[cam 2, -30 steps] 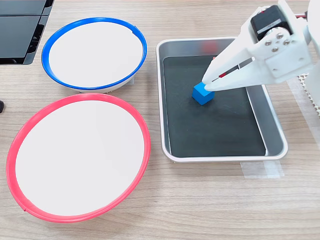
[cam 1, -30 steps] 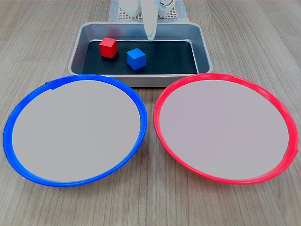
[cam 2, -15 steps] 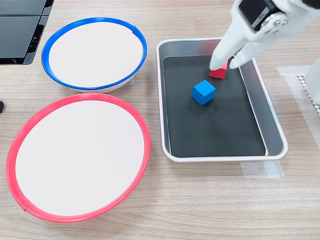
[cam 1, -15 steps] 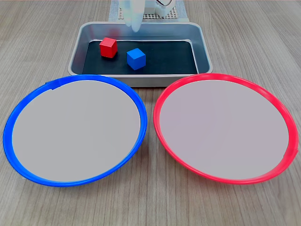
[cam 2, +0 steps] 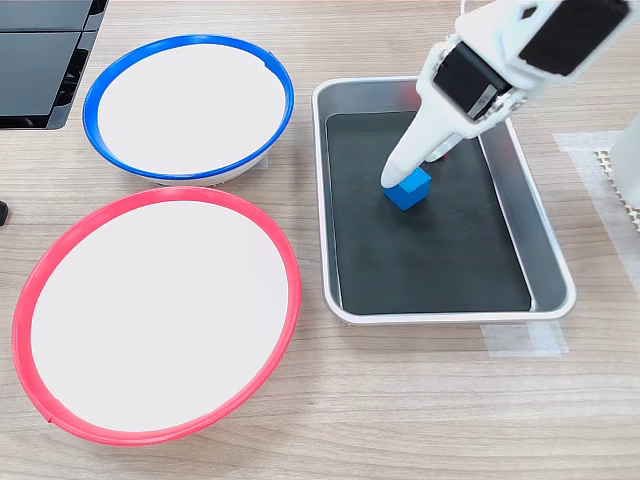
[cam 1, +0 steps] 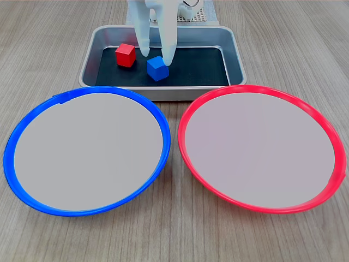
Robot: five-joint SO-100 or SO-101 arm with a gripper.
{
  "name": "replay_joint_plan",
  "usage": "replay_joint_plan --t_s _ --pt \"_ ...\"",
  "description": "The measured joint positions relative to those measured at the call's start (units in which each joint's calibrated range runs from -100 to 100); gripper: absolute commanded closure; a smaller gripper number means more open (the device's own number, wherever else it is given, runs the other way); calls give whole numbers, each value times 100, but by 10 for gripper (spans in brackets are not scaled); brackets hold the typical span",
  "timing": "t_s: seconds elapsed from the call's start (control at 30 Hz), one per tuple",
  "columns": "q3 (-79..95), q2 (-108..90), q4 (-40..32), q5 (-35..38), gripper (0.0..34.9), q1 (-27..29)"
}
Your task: Move two blocks from tray to matching dishes
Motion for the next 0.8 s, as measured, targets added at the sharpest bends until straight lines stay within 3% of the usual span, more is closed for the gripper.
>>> replay_joint_plan --t_s 0.07,0.1,0.17,0.2,0.33,0.47,0.5,0.57,0.8 --pt "9 205 -204 54 181 0" --pt "9 273 -277 34 206 0" --pt "18 443 -440 93 286 -44" --pt "36 571 -555 176 345 -133" --pt "18 759 -555 352 347 -177" --pt "-799 878 179 332 347 -177" --pt "-1633 1091 661 54 347 -195" --pt "-2387 1321 881 -220 347 -115" --pt "-5907 3905 759 -1426 347 513"
